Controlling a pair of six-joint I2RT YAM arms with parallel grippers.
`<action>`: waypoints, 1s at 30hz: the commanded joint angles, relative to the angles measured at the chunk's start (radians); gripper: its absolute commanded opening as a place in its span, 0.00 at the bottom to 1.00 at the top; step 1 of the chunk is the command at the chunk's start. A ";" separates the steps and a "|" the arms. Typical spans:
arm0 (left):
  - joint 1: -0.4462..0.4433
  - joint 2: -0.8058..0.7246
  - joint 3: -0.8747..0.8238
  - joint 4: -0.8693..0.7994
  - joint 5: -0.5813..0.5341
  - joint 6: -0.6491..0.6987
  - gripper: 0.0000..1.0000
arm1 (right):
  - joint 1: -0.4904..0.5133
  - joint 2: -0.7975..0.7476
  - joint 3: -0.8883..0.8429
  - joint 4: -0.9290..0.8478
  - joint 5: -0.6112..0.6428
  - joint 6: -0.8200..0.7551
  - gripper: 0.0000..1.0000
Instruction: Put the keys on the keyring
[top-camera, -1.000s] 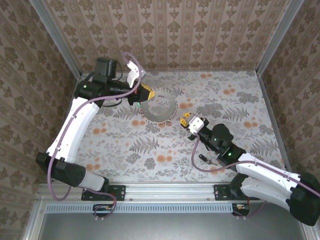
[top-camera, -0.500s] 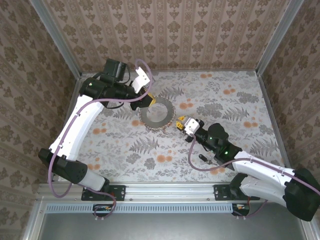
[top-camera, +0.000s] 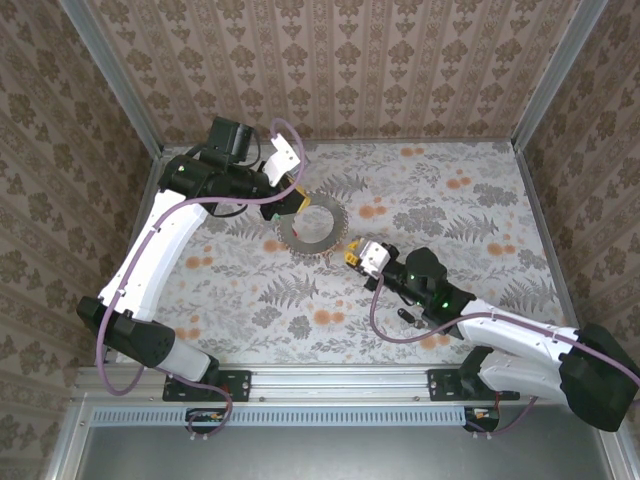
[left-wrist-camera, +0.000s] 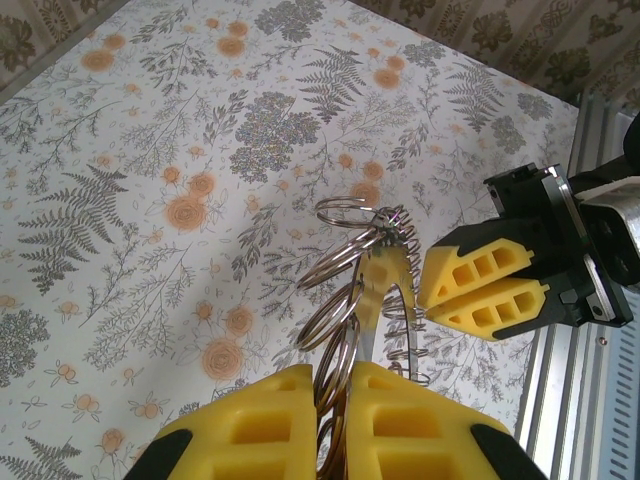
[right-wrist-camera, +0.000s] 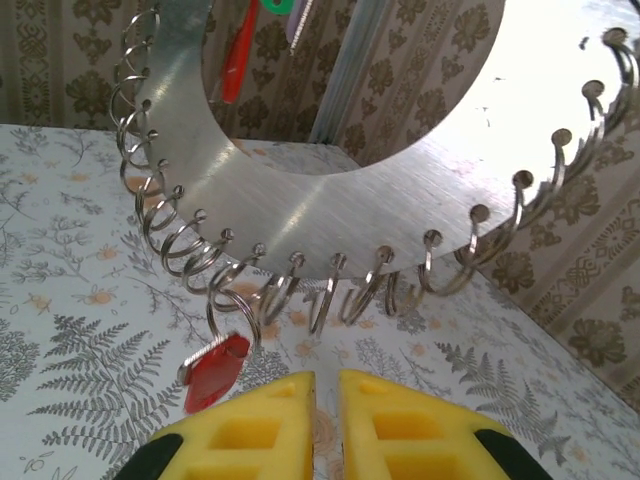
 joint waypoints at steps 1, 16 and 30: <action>-0.007 -0.008 0.020 0.022 0.009 0.007 0.00 | 0.015 0.013 0.023 0.041 -0.028 0.025 0.15; -0.012 -0.062 -0.039 0.083 0.009 -0.009 0.00 | 0.041 0.047 0.044 0.053 0.045 -0.002 0.18; -0.012 -0.110 -0.095 0.175 0.019 -0.020 0.00 | 0.042 -0.042 0.003 -0.009 0.070 0.014 0.19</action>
